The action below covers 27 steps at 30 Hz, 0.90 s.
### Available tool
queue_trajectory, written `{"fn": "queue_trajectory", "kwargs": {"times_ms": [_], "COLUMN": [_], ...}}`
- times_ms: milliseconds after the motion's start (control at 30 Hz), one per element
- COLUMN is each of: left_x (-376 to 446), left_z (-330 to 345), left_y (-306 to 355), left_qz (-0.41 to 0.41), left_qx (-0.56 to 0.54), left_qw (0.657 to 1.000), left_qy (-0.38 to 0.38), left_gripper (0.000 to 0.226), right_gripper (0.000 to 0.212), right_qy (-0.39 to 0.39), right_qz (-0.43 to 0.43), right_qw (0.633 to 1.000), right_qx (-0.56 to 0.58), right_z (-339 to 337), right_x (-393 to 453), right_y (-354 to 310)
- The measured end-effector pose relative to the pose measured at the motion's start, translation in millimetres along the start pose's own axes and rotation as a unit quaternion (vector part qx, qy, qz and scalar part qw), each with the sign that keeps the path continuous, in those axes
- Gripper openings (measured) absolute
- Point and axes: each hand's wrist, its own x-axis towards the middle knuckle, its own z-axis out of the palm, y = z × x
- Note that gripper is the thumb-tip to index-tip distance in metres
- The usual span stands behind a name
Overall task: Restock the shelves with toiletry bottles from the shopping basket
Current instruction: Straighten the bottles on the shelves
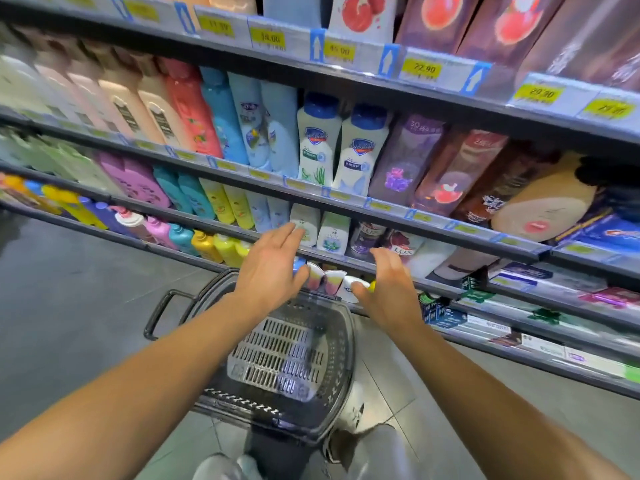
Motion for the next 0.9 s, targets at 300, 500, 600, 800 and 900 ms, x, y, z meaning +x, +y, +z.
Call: {"fn": "queue_trajectory", "kwargs": {"times_ms": [300, 500, 600, 800, 900], "left_x": [38.6, 62.7, 81.8, 129.9, 148.8], "left_z": [115.5, 179.9, 203.3, 237.5, 246.6], "left_y": [-40.0, -69.7, -78.4, -76.8, -77.5], "left_qz": [0.029, 0.022, 0.021, 0.023, 0.022], "left_qx": [-0.038, -0.044, -0.047, -0.100, -0.120], "left_qw": [0.997, 0.994, 0.992, 0.982, 0.973], "left_qy": [0.057, 0.092, 0.115, 0.161, 0.197], "left_gripper": [0.070, 0.069, 0.068, 0.068, 0.067], "right_gripper": [0.066, 0.068, 0.068, 0.068, 0.067], "right_qy": [0.068, 0.114, 0.133, 0.179, 0.205], "right_qz": [-0.044, -0.082, -0.094, -0.081, -0.084], "right_qw": [0.997, 0.990, 0.987, 0.980, 0.974], "right_qx": [-0.008, 0.005, 0.012, 0.031, 0.036], "right_z": [88.7, 143.8, 164.8, 189.6, 196.8], "right_x": [63.2, 102.2, 121.2, 150.7, 164.1], "right_y": [60.5, 89.6, 102.6, 124.6, 129.5]}}
